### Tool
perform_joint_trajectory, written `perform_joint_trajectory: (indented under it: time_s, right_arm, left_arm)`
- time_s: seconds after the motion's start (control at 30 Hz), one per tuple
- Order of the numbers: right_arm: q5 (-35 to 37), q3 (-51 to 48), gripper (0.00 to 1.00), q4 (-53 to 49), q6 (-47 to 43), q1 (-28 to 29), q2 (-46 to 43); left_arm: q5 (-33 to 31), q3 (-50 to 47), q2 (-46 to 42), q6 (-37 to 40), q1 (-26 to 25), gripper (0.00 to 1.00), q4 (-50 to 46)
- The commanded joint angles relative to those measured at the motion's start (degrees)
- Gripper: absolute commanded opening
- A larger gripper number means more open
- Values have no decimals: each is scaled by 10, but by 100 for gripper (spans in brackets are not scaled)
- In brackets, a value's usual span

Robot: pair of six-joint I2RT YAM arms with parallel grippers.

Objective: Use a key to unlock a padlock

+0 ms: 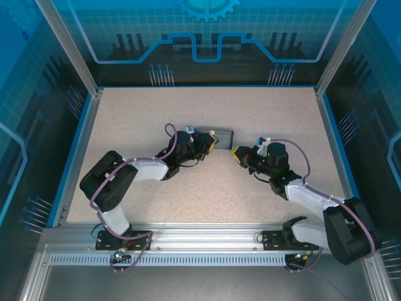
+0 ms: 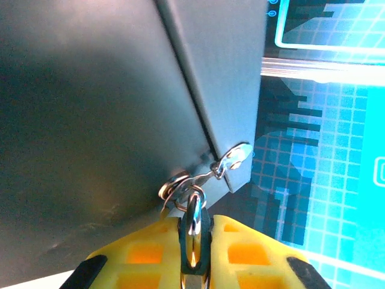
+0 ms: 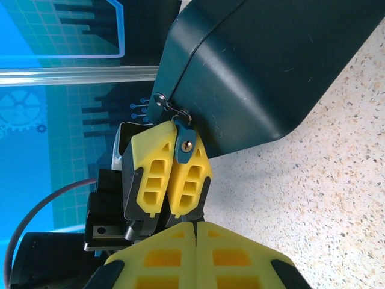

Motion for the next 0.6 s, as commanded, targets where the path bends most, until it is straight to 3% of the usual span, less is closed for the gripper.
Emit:
perform_joint_trajectory:
  time_s: [0.0,0.57]
  right_arm:
    - [17,0,0,5,21,-3,6]
    - [75,20,0,109,73,29,72]
  left_arm:
    - [-2,-8,11,-26,-8,0,64]
    - [-31,-19,16,-61,-17,0,103]
